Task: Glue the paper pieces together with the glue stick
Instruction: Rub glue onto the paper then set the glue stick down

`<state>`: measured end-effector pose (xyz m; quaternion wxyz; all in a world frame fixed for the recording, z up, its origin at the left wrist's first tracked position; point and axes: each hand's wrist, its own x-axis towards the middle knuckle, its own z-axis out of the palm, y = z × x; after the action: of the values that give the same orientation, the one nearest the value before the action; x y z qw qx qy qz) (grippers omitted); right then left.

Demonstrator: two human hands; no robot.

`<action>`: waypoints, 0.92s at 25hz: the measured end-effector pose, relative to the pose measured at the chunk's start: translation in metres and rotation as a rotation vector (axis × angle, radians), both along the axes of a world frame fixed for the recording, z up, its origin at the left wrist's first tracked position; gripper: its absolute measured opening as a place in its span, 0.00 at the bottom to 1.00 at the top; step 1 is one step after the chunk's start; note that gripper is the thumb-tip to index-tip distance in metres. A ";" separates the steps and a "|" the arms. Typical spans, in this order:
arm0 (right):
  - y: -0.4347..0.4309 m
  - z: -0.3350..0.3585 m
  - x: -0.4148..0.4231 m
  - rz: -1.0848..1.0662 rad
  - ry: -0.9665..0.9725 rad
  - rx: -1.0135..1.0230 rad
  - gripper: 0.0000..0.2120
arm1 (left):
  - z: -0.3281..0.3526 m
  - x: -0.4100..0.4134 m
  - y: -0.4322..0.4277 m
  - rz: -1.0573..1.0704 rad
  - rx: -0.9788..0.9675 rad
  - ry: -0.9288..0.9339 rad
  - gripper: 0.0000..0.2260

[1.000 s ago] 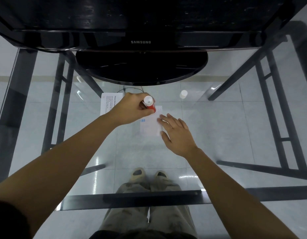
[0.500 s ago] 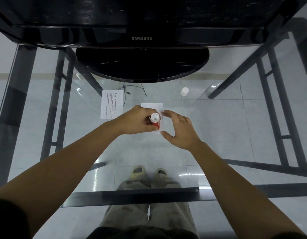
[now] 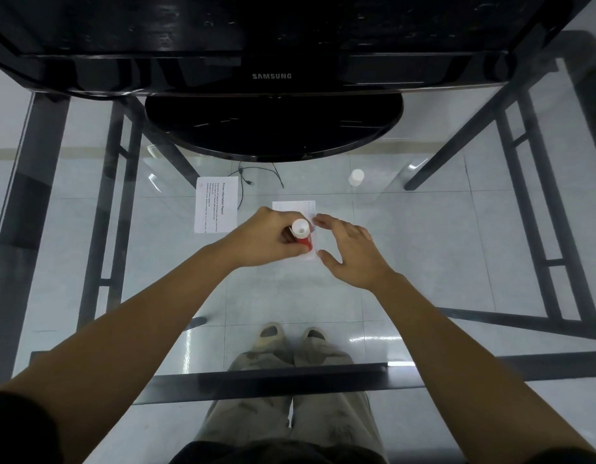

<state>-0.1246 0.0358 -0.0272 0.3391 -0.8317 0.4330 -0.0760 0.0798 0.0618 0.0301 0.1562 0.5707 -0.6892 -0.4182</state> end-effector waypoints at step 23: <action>0.004 -0.004 0.006 -0.077 -0.036 -0.061 0.33 | 0.006 0.001 -0.029 0.126 -0.033 -0.070 0.11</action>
<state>-0.1189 0.0403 -0.0315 0.3181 -0.8230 0.4558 -0.1172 0.0806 0.0332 0.0357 0.1675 0.6247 -0.6636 -0.3759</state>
